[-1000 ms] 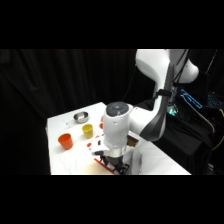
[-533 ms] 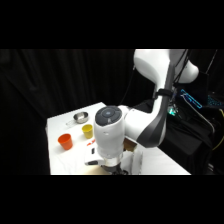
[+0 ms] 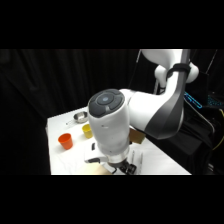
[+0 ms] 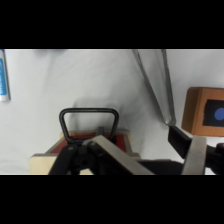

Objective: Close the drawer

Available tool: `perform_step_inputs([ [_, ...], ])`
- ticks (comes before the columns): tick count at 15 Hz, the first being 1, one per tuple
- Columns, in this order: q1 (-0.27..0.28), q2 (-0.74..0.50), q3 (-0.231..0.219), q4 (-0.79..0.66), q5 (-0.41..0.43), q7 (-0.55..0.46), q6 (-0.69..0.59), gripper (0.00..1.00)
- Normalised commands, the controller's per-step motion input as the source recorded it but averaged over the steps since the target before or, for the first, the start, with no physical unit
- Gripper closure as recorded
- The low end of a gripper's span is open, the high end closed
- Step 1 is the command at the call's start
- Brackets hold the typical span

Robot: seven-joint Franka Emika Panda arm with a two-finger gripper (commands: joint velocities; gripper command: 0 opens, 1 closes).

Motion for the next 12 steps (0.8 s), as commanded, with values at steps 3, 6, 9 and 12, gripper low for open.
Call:
perform_step_inputs([
  [3,-0.040,-0.21,0.057,0.17,-0.031,0.07,-0.47,0.00],
  [6,-0.083,-0.11,0.055,0.26,0.004,0.04,-0.41,0.00],
  [9,-0.103,0.01,0.047,0.32,0.028,0.01,-0.35,0.00],
  [12,-0.113,0.03,0.070,0.31,0.115,-0.04,-0.31,0.00],
])
